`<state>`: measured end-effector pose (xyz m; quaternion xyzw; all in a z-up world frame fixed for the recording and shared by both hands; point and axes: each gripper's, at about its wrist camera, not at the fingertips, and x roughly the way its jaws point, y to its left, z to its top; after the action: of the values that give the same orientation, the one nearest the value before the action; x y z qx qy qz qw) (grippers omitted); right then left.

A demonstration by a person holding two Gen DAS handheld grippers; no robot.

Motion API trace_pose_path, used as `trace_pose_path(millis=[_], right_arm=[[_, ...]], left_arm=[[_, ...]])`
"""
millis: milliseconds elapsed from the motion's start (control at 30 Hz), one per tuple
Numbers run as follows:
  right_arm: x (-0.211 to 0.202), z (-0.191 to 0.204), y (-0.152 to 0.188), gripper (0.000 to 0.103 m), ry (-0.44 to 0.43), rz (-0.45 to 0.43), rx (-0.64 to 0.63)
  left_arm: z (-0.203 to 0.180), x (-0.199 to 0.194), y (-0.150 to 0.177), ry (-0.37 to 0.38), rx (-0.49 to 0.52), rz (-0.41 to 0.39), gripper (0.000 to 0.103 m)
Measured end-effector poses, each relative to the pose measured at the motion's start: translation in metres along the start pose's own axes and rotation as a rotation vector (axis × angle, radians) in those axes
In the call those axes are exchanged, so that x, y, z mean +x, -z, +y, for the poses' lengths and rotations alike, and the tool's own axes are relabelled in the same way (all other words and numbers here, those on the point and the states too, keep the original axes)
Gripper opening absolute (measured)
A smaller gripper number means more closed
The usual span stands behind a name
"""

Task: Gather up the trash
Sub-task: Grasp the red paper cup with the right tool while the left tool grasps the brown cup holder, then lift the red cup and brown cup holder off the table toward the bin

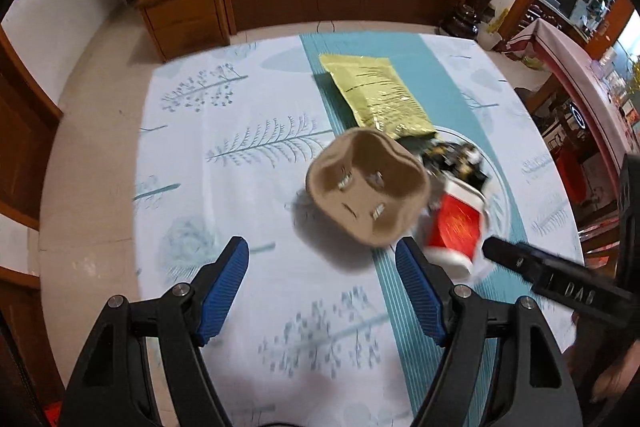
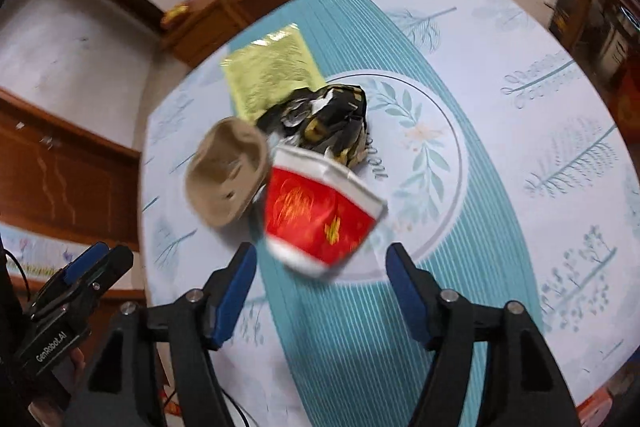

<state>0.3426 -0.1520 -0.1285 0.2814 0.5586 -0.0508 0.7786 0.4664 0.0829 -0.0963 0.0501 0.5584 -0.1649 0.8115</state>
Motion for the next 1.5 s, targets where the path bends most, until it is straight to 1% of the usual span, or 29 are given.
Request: trace_pose_path(millis=[100, 200, 267, 333, 433, 467, 500, 533, 567, 600, 633, 667, 700, 767, 800, 867, 967, 1133, 1267, 1400, 1500], right_arm=[[0.024, 0.003, -0.01, 0.072, 0.037, 0.017, 0.033], [0.04, 0.006, -0.013, 0.072, 0.058, 0.033, 0.045], [0.049, 0.007, -0.013, 0.08, 0.07, 0.043, 0.046], [0.057, 0.007, -0.011, 0.083, 0.071, 0.045, 0.056], [0.062, 0.004, -0.01, 0.084, 0.062, 0.047, 0.083], [0.065, 0.003, -0.01, 0.084, 0.075, 0.058, 0.091], [0.066, 0.003, -0.009, 0.084, 0.075, 0.051, 0.088], [0.066, 0.002, -0.008, 0.084, 0.081, 0.045, 0.082], [0.066, 0.002, -0.007, 0.081, 0.085, 0.042, 0.077], [0.065, 0.002, -0.006, 0.077, 0.09, 0.039, 0.074], [0.064, 0.001, -0.004, 0.073, 0.092, 0.032, 0.07], [0.062, 0.0, -0.002, 0.062, 0.078, 0.028, 0.07], [0.06, -0.003, 0.001, 0.056, 0.072, 0.021, 0.073], [0.053, -0.008, 0.003, 0.05, 0.032, 0.003, 0.082], [0.051, -0.01, 0.005, 0.05, 0.023, 0.0, 0.08], [0.046, -0.012, 0.011, 0.047, 0.016, -0.004, 0.059], [0.04, -0.015, 0.02, 0.045, 0.001, -0.004, 0.032], [0.027, -0.016, 0.033, 0.045, -0.02, -0.018, 0.017], [0.008, -0.02, 0.045, 0.045, -0.037, -0.035, -0.002], [-0.014, -0.031, 0.058, 0.045, -0.055, -0.036, -0.013], [-0.033, -0.042, 0.071, 0.045, -0.073, -0.041, -0.022]], left_arm=[[0.007, 0.028, -0.016, 0.03, -0.03, 0.038, 0.074], [0.01, 0.053, -0.026, 0.049, -0.053, 0.071, 0.074], [0.01, 0.068, -0.029, 0.058, -0.066, 0.095, 0.074], [0.008, 0.083, -0.032, 0.067, -0.078, 0.122, 0.074], [0.005, 0.099, -0.032, 0.073, -0.087, 0.151, 0.074], [0.005, 0.104, -0.032, 0.076, -0.088, 0.156, 0.07], [0.003, 0.109, -0.032, 0.075, -0.087, 0.162, 0.068], [0.001, 0.112, -0.032, 0.072, -0.084, 0.168, 0.06], [0.0, 0.115, -0.031, 0.068, -0.082, 0.175, 0.048], [-0.001, 0.119, -0.03, 0.062, -0.08, 0.188, 0.042], [-0.002, 0.123, -0.028, 0.056, -0.08, 0.204, 0.032], [-0.002, 0.123, -0.026, 0.057, -0.085, 0.194, 0.031], [-0.002, 0.12, -0.024, 0.053, -0.085, 0.182, 0.031], [-0.004, 0.116, -0.019, 0.055, -0.071, 0.167, 0.021], [-0.006, 0.113, -0.016, 0.068, -0.064, 0.159, 0.019], [-0.01, 0.106, -0.009, 0.051, -0.038, 0.144, 0.018], [-0.011, 0.097, 0.003, 0.036, -0.017, 0.13, 0.016], [-0.006, 0.077, 0.024, 0.026, -0.022, 0.124, 0.015], [-0.005, 0.056, 0.046, 0.008, -0.018, 0.116, 0.012], [-0.009, 0.03, 0.073, 0.0, -0.017, 0.111, 0.012], [-0.019, 0.008, 0.094, -0.011, -0.015, 0.098, 0.012]])
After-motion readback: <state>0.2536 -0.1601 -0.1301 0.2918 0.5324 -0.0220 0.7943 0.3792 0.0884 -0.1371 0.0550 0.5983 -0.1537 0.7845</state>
